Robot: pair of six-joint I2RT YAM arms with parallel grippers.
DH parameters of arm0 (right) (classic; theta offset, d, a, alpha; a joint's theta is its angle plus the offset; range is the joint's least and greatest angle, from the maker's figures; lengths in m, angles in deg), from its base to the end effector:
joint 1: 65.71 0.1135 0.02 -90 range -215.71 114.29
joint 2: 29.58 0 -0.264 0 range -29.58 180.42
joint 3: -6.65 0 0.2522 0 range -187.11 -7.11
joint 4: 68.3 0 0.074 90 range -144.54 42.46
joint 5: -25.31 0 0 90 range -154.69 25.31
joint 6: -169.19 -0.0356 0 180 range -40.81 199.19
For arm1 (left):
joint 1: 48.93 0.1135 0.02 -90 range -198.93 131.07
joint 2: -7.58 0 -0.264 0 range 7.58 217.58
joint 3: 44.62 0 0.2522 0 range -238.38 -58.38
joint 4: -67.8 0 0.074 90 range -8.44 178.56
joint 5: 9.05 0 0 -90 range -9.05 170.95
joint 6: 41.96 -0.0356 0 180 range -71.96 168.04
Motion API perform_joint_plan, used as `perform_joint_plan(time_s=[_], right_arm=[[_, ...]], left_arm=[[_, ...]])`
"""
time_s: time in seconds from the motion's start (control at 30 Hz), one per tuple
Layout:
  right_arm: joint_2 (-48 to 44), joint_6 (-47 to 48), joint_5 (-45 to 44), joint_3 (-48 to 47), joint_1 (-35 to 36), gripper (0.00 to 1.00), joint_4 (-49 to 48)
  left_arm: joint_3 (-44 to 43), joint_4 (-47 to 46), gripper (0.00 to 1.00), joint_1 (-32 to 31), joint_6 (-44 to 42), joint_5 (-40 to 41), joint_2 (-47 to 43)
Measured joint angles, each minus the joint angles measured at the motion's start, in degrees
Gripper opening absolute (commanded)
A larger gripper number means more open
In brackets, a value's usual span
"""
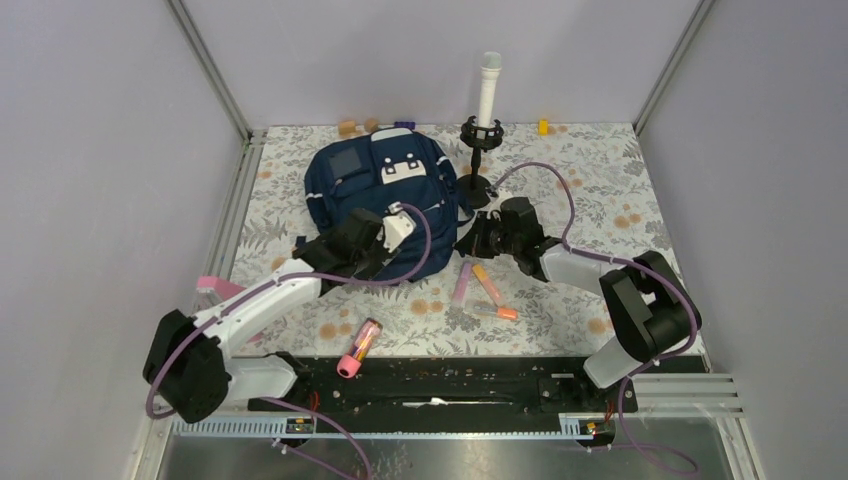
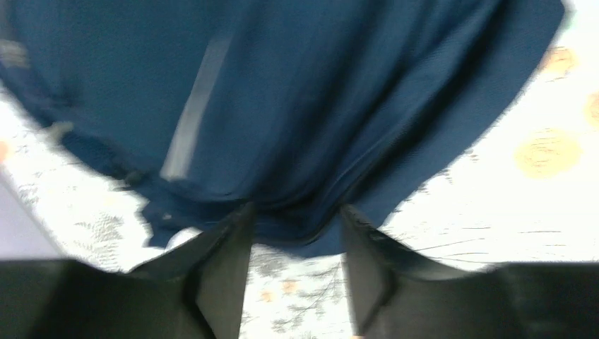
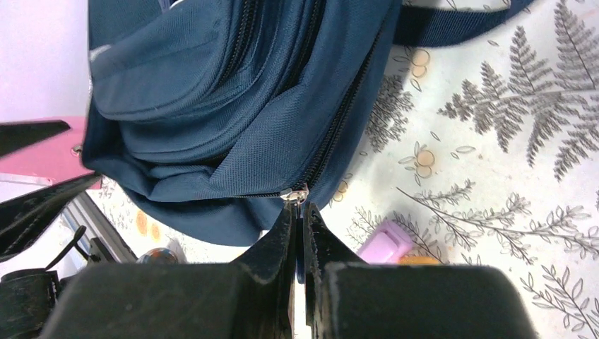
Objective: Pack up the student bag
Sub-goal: Zip the student bag at the center of the board.
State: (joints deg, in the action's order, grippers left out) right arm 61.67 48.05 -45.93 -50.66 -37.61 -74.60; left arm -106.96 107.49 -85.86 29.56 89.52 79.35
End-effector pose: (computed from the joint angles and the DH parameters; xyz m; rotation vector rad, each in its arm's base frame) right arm 0.2861 0.1657 0.1867 -0.1586 2.1654 0.9564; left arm 0.2092 -0.1506 0.2404 1.0629 2.1692 0.0343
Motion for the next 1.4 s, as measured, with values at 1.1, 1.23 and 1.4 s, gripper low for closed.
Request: perform_joint_plan(time_s=[1.1, 1.23, 1.4], right_arm=[[-3.23, -3.23, -2.25, 6.84, 2.36, 0.00, -3.76], [-3.23, -3.23, -2.38, 6.84, 2.36, 0.00, -3.56], [-3.23, -3.19, -2.82, 6.82, 2.40, 0.00, -3.52]], left_arm=[[-12.72, -12.35, 0.73, -9.81, 5.70, -7.15, 20.41], [-13.62, -12.74, 0.48, -9.99, 5.51, -5.77, 23.39], [-14.62, -13.16, 0.00, -10.51, 4.98, -3.74, 25.59]])
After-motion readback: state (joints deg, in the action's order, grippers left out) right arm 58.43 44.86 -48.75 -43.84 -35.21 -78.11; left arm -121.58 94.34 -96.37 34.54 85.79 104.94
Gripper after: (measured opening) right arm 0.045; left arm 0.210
